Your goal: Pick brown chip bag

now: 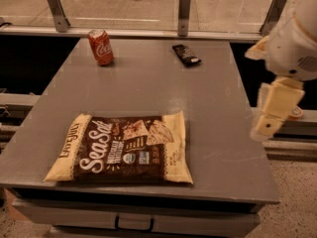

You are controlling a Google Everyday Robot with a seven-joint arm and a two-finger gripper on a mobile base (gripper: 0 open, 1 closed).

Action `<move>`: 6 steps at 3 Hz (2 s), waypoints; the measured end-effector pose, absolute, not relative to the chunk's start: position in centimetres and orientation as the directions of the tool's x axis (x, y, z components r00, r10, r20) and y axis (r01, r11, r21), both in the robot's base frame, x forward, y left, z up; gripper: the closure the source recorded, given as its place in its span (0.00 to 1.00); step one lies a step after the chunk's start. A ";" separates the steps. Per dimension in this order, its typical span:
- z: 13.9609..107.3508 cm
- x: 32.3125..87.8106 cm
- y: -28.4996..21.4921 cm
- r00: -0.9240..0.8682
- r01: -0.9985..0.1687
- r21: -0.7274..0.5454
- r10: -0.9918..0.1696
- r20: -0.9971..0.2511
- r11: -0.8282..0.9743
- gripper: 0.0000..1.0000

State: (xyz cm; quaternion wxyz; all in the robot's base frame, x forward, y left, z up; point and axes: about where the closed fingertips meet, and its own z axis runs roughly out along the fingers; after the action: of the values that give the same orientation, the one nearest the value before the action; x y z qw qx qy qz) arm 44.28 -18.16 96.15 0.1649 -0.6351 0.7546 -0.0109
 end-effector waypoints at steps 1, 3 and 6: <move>92.0 44.1 -11.4 -0.013 -0.986 -0.153 -0.957 -0.290 0.060 0.00; 87.1 43.0 -4.5 0.070 -0.997 -0.060 -0.926 -0.372 -0.051 0.00; 83.1 42.3 -0.8 0.075 -0.996 0.004 -0.893 -0.444 -0.085 0.42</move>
Offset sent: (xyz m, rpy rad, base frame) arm -0.0065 0.1444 -0.0971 0.1590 0.1674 0.3049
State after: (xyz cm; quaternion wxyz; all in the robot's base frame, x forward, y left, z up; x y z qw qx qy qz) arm 42.35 -0.78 83.14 0.1526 -0.7170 0.6588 0.1691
